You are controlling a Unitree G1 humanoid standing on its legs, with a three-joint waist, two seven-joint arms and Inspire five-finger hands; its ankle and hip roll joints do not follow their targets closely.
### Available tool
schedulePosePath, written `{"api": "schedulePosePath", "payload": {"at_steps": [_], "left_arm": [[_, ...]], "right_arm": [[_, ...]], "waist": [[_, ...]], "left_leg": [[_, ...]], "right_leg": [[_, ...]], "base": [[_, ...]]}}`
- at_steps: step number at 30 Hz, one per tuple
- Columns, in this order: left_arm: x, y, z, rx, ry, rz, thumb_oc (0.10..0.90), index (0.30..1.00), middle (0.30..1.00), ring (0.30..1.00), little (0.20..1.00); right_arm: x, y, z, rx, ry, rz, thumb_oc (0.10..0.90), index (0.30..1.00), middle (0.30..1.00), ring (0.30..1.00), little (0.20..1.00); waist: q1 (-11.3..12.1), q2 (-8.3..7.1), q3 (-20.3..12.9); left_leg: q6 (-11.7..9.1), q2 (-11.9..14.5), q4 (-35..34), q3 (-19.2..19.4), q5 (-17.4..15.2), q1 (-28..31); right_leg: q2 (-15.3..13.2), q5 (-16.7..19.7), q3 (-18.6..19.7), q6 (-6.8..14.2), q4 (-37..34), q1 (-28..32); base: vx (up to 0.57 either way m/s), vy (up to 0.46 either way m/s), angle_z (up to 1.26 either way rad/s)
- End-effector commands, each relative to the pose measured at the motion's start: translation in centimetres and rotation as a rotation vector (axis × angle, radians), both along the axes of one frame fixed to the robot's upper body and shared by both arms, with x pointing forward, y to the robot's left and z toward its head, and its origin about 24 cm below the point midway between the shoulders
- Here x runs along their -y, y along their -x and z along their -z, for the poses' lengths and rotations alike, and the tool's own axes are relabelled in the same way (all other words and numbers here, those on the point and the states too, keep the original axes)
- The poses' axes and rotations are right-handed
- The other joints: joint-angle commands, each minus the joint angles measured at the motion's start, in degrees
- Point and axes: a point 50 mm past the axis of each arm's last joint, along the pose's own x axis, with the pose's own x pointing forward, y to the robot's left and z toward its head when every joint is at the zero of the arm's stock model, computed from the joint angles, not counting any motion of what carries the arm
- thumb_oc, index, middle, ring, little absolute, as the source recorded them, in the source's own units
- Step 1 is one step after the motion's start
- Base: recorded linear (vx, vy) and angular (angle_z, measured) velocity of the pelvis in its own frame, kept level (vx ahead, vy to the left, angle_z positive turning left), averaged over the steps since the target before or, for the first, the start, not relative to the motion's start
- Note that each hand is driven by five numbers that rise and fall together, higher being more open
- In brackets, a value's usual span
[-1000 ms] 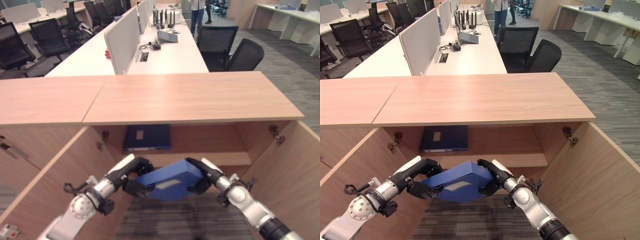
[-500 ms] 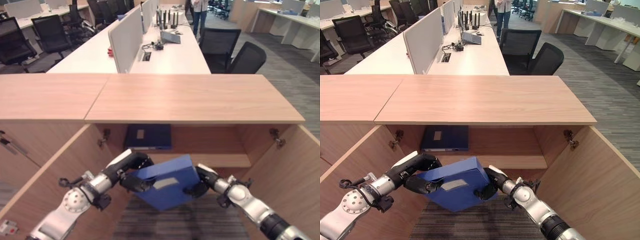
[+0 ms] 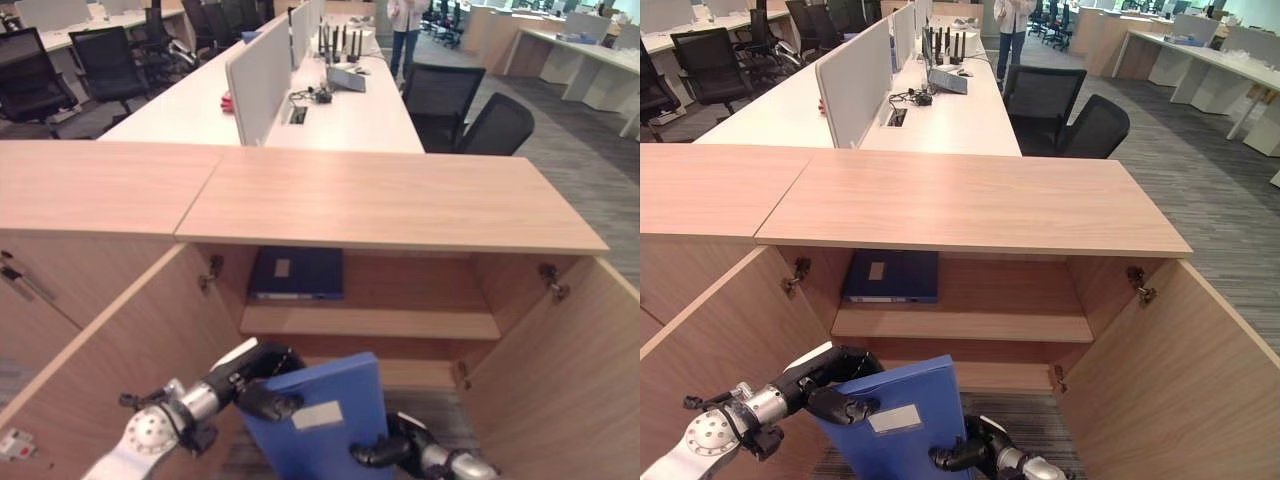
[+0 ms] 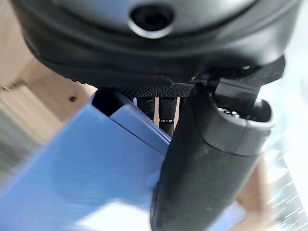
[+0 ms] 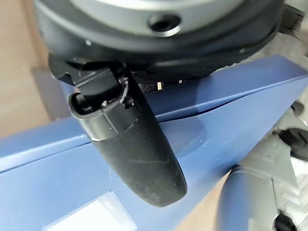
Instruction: Put the empty folder in the office cabinet
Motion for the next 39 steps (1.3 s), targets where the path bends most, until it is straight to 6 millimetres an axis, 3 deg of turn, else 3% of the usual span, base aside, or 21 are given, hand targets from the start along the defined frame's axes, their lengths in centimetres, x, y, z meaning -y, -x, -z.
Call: {"api": "schedulePosePath", "payload": {"at_steps": [1,2,3,5,8,9,17,29,30,35,36,39], "left_arm": [[3.0,-2.3,-5.5,0.313,0.217,0.072,0.8,0.9,0.9,0.9,0.9],[2.1,-1.7,-2.9,0.203,0.267,-0.037,0.8,0.9,0.9,0.9,0.9],[2.1,-1.7,-2.9,0.202,0.268,-0.037,0.8,0.9,0.9,0.9,0.9],[1.3,-0.7,-0.5,0.103,0.331,-0.137,0.8,0.9,0.9,0.9,0.9],[0.5,0.4,1.0,0.038,0.35,-0.218,0.8,0.9,0.9,0.9,0.9],[-1.7,4.1,4.8,-0.132,0.292,-0.442,0.8,0.9,0.9,0.9,0.9],[-2.8,6.6,6.9,-0.251,0.215,-0.556,0.8,0.9,0.9,0.9,0.9],[-2.7,7.8,8.2,-0.338,0.173,-0.586,0.8,0.9,0.9,0.9,0.9],[-2.7,7.8,8.3,-0.347,0.152,-0.582,0.8,0.9,0.9,0.9,0.9],[-2.6,8.3,8.9,-0.392,0.118,-0.543,0.8,0.9,0.9,0.9,0.9],[-2.4,8.5,9.2,-0.427,0.116,-0.517,0.8,0.9,0.9,0.9,0.9],[-2.3,8.2,9.4,-0.444,0.13,-0.5,0.8,0.9,0.9,0.9,0.9]], "right_arm": [[-7.4,-4.1,-4.4,0.156,-0.471,0.068,0.4,0.3,0.3,0.3,0.3],[-6.5,-3.9,-3.7,0.108,-0.482,0.181,0.4,0.3,0.3,0.3,0.3],[-6.5,-3.9,-3.7,0.108,-0.482,0.181,0.4,0.3,0.3,0.3,0.3],[-5.0,-4.2,-3.9,0.133,-0.467,0.245,0.4,0.3,0.3,0.3,0.3],[-3.4,-4.7,-4.2,0.164,-0.455,0.323,0.4,0.3,0.3,0.3,0.3],[2.0,-6.3,-4.8,0.246,-0.315,0.557,0.4,0.3,0.3,0.3,0.3],[5.8,-7.7,-4.9,0.258,-0.172,0.762,0.4,0.3,0.3,0.3,0.3],[7.3,-10.5,-6.8,0.333,-0.033,0.808,0.4,0.3,0.3,0.3,0.3],[7.7,-11.6,-7.7,0.368,-0.014,0.806,0.4,0.3,0.3,0.3,0.3],[7.6,-13.5,-9.5,0.432,-0.066,0.813,0.4,0.3,0.3,0.3,0.3],[7.5,-14.9,-11.1,0.48,-0.123,0.841,0.4,0.3,0.3,0.3,0.3],[7.5,-16.4,-12.6,0.522,-0.194,0.891,0.4,0.3,0.3,0.3,0.3]], "waist": [[-1.03,-1.46,-2.01],[-0.91,-1.57,-1.83],[-0.91,-1.56,-1.85],[-1.0,-1.8,-1.88],[-1.03,-1.93,-1.9],[-0.45,-1.87,-1.67],[0.55,-1.45,-1.35],[1.65,-1.11,-0.72],[1.98,-1.1,-0.6],[2.88,-1.04,0.14],[3.51,-1.07,0.86],[4.01,-1.17,1.39]], "left_leg": [[-1.83,0.56,-0.36,-1.35,-3.47,-0.77],[-1.76,0.46,-0.36,-1.42,-3.42,-0.99],[-1.76,0.46,-0.36,-1.43,-3.43,-1.0],[-1.71,0.52,-0.36,-1.35,-3.44,-1.14],[-1.58,0.47,-0.36,-1.47,-3.45,-1.3],[-1.14,0.17,-0.36,-2.1,-3.52,-1.78],[-0.82,-0.05,-0.36,-2.9,-3.46,-2.27],[-0.51,-0.35,-0.36,-3.95,-3.26,-2.82],[-0.44,-0.38,-0.36,-4.21,-3.29,-2.92],[-0.45,-0.39,-0.36,-4.46,-3.14,-3.58],[-0.53,-0.27,-0.36,-4.57,-2.71,-4.64],[-0.54,-0.19,-0.36,-4.91,-2.21,-6.04]], "right_leg": [[-4.14,-6.05,-0.09,5.52,0.47,4.11],[-4.2,-5.94,-0.12,5.5,0.47,3.85],[-4.2,-5.94,-0.12,5.5,0.47,3.84],[-4.33,-5.86,-0.2,5.53,0.47,3.68],[-4.33,-5.84,-0.2,5.49,0.47,3.6],[-4.32,-5.87,-0.82,5.36,0.47,3.36],[-4.22,-5.88,-1.21,5.25,0.47,3.13],[-4.05,-5.92,-1.43,5.06,0.47,3.04],[-4.06,-5.87,-1.47,5.08,0.47,3.0],[-4.15,-5.75,-1.66,5.27,0.47,2.53],[-3.99,-5.62,-1.78,5.35,0.47,1.7],[-3.94,-5.37,-1.74,5.4,0.47,0.51]], "base": [[-0.01,0.009,-0.05],[-0.01,0.009,-0.04],[0.0,0.0,0.0],[0.0,0.0,0.0],[0.0,0.007,0.01],[0.0,0.0,0.0],[0.0,0.007,0.05],[0.0,0.005,0.05],[0.0,0.0,0.0],[0.0,0.0,0.0],[-0.03,-0.003,0.01],[-0.06,-0.001,0.04]]}}
